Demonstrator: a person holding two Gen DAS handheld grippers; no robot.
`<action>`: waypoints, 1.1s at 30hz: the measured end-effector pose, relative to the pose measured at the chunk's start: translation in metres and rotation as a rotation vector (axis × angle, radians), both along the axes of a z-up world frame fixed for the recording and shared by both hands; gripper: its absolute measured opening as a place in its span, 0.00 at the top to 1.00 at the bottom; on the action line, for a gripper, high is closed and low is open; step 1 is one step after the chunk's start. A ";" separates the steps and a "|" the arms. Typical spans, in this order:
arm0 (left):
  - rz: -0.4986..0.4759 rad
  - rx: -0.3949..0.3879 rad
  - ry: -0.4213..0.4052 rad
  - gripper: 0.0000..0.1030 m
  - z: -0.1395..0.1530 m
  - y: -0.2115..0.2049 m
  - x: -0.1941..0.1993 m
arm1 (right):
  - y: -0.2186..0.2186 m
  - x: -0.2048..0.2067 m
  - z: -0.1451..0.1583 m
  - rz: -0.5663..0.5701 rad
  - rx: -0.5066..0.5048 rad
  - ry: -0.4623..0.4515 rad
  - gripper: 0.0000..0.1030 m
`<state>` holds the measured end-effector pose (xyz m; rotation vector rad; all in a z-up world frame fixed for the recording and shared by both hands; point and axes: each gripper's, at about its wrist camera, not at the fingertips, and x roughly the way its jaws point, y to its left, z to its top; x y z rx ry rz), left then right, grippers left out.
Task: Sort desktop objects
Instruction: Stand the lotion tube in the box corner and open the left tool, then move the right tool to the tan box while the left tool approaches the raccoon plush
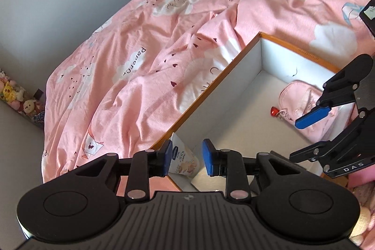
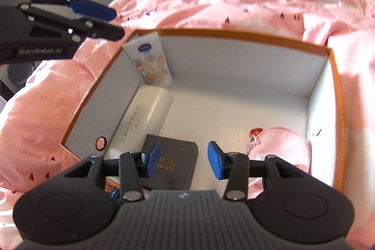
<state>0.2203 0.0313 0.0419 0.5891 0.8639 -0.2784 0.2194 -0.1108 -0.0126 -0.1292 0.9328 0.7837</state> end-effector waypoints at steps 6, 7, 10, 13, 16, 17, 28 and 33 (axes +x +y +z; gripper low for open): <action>0.026 -0.146 -0.059 0.48 0.010 0.002 -0.055 | -0.030 -0.027 0.023 -0.036 0.104 -0.089 0.45; 0.030 -0.162 -0.061 0.48 0.009 0.002 -0.062 | -0.034 -0.032 0.026 -0.039 0.116 -0.100 0.43; 0.078 -0.255 -0.055 0.48 0.007 0.007 -0.083 | -0.043 -0.049 0.031 -0.034 0.145 -0.131 0.39; 0.119 -0.336 -0.043 0.48 0.004 0.016 -0.103 | -0.052 -0.067 0.031 -0.043 0.184 -0.150 0.35; 0.153 -0.358 -0.032 0.48 -0.004 0.025 -0.121 | -0.056 -0.082 0.026 -0.030 0.199 -0.121 0.35; 0.160 -0.360 -0.025 0.48 -0.009 0.027 -0.128 | -0.056 -0.087 0.023 -0.019 0.189 -0.107 0.35; 0.195 -0.241 0.088 0.48 -0.077 0.030 -0.170 | -0.040 -0.094 -0.032 -0.088 0.018 0.117 0.37; 0.220 -0.230 0.130 0.43 -0.101 0.032 -0.175 | -0.026 -0.083 -0.042 -0.150 -0.023 0.161 0.37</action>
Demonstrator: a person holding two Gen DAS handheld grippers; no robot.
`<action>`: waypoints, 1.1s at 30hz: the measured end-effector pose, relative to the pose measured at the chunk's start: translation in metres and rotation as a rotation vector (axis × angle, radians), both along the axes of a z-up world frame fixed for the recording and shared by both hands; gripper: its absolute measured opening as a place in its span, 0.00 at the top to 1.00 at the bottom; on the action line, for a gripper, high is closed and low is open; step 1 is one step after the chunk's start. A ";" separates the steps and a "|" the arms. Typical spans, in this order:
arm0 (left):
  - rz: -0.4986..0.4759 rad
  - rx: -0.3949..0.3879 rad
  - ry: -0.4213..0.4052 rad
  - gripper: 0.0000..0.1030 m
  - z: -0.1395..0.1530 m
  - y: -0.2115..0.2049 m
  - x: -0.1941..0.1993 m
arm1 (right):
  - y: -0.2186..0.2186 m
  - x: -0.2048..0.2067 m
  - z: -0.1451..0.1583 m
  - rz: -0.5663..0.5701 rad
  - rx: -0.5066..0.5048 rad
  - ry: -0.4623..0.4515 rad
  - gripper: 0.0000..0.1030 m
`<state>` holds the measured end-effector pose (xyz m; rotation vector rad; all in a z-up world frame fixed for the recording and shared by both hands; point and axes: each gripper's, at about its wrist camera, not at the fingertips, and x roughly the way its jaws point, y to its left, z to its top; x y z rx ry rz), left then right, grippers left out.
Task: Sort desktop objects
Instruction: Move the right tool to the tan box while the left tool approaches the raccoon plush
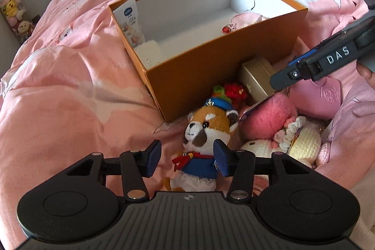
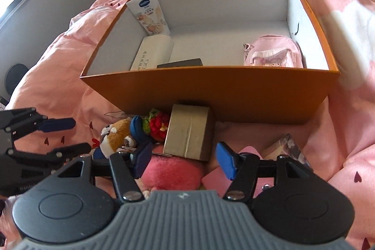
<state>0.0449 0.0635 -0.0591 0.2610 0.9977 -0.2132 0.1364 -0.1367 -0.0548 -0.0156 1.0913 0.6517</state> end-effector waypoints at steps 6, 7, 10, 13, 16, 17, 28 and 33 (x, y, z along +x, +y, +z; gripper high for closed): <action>-0.017 0.021 0.026 0.41 -0.013 -0.005 -0.002 | 0.020 0.010 -0.008 0.013 -0.049 0.016 0.37; -0.026 0.024 0.028 0.40 -0.013 -0.006 -0.002 | 0.022 0.011 -0.010 0.016 -0.058 0.016 0.37; -0.056 0.034 0.037 0.40 -0.017 -0.012 -0.002 | 0.027 0.013 -0.015 0.024 -0.081 0.022 0.37; -0.084 0.047 0.053 0.40 -0.020 -0.017 -0.004 | 0.030 0.013 -0.019 0.031 -0.103 0.020 0.38; -0.125 0.053 0.065 0.36 -0.021 -0.022 -0.007 | 0.030 0.014 -0.020 0.033 -0.116 0.018 0.38; -0.144 0.052 0.084 0.34 -0.022 -0.024 -0.008 | 0.030 0.014 -0.020 0.034 -0.114 0.021 0.38; -0.112 0.153 0.105 0.34 -0.042 -0.031 -0.005 | 0.033 0.018 -0.025 0.041 -0.129 0.029 0.38; -0.058 0.171 0.135 0.47 -0.055 -0.032 0.004 | 0.032 0.020 -0.029 0.038 -0.123 0.043 0.43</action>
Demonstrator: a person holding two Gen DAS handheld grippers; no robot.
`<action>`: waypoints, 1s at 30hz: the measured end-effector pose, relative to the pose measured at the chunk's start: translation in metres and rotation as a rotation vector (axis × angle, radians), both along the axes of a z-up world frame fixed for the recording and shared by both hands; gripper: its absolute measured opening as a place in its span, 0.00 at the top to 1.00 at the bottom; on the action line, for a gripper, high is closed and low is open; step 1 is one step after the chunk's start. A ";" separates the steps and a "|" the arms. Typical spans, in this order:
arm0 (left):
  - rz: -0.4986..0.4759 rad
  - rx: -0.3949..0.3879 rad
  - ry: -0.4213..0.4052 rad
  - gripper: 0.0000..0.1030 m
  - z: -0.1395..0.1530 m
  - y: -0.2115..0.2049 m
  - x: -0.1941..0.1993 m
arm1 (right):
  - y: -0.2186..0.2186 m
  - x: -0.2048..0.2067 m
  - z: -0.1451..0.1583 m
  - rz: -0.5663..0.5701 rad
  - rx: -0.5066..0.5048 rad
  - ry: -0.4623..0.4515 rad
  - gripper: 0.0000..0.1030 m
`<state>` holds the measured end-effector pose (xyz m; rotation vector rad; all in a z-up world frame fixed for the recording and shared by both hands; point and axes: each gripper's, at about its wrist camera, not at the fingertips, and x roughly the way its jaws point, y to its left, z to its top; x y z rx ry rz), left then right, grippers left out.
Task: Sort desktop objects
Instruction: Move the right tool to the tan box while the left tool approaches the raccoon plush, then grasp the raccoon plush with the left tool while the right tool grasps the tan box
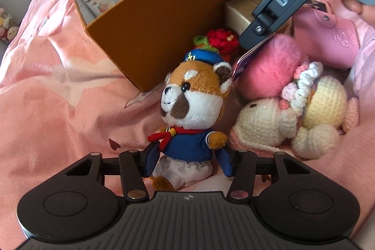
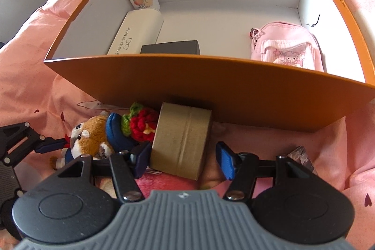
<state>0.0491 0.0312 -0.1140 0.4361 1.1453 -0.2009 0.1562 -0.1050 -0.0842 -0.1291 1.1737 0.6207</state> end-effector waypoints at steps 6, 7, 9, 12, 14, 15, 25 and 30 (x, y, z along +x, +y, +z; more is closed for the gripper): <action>0.085 -0.042 0.026 0.57 0.001 0.008 0.007 | -0.001 -0.002 -0.002 0.018 0.020 -0.001 0.47; 0.094 -0.053 0.024 0.58 0.003 0.010 0.006 | -0.002 -0.002 -0.002 0.020 0.021 -0.003 0.47; 0.112 -0.074 0.020 0.59 0.006 0.013 0.004 | -0.003 -0.004 0.001 0.021 0.022 -0.011 0.48; 0.142 -0.123 0.016 0.60 0.014 0.020 0.001 | -0.005 -0.007 0.007 0.032 0.018 -0.046 0.50; 0.161 -0.162 0.014 0.60 0.020 0.024 -0.001 | -0.008 -0.009 0.011 0.036 0.017 -0.068 0.51; 0.171 -0.184 0.011 0.60 0.023 0.025 -0.002 | -0.009 -0.010 0.014 0.037 0.017 -0.076 0.52; 0.236 -0.306 -0.059 0.60 0.059 0.037 -0.021 | -0.023 -0.017 0.036 0.066 0.042 -0.120 0.52; 0.243 -0.360 -0.094 0.61 0.080 0.037 -0.029 | -0.031 -0.023 0.050 0.076 0.072 -0.129 0.52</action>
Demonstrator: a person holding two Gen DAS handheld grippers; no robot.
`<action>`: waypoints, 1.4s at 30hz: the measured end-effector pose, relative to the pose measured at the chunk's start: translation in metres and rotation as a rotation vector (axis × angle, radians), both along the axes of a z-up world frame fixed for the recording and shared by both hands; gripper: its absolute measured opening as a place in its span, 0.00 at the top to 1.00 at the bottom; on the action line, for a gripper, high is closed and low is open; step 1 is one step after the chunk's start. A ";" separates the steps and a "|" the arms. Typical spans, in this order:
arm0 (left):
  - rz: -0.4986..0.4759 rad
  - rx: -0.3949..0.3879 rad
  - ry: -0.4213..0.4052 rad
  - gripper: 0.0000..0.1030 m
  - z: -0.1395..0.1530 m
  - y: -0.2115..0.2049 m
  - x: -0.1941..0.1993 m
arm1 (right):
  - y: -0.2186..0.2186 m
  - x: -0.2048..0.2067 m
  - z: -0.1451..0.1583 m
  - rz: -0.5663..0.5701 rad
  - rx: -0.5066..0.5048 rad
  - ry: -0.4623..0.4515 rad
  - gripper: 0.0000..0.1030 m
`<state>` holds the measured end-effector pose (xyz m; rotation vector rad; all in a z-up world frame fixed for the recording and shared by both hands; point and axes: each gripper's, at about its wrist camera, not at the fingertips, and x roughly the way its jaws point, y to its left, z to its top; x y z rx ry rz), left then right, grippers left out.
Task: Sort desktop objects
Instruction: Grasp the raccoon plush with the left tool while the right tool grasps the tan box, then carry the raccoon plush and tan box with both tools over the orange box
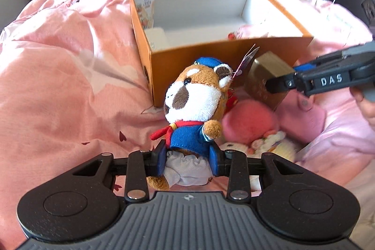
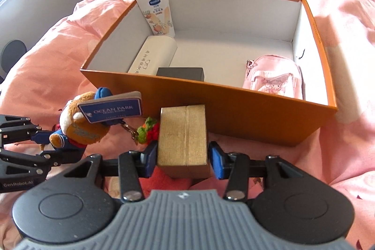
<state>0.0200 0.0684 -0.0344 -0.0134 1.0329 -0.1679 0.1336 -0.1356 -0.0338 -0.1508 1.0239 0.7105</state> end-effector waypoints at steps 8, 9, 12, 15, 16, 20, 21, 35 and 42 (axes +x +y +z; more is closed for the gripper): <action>0.006 -0.088 -0.059 0.61 0.038 0.003 0.009 | -0.023 -0.005 0.035 0.020 0.115 0.024 0.52; 0.012 -0.090 -0.070 0.61 0.045 0.001 0.011 | -0.025 -0.004 0.041 0.020 0.128 0.018 0.52; 0.014 -0.112 -0.102 0.61 0.061 -0.003 0.017 | -0.032 -0.003 0.060 0.024 0.164 -0.015 0.52; 0.018 -0.137 -0.124 0.61 0.074 -0.004 0.029 | -0.036 0.000 0.077 0.024 0.187 -0.060 0.52; 0.022 -0.144 -0.133 0.61 0.078 -0.005 0.034 | -0.037 0.003 0.082 0.021 0.193 -0.076 0.52; 0.044 -0.165 -0.155 0.61 0.089 -0.006 0.057 | -0.044 0.017 0.096 -0.009 0.217 -0.128 0.52; 0.047 -0.173 -0.161 0.61 0.091 -0.006 0.064 | -0.045 0.021 0.098 -0.019 0.218 -0.141 0.52; 0.095 -0.290 0.007 0.61 0.039 -0.025 0.171 | -0.045 0.082 0.080 -0.100 0.156 -0.161 0.52; 0.180 -0.400 0.158 0.61 -0.009 -0.028 0.200 | -0.043 0.100 0.061 -0.114 0.123 -0.138 0.52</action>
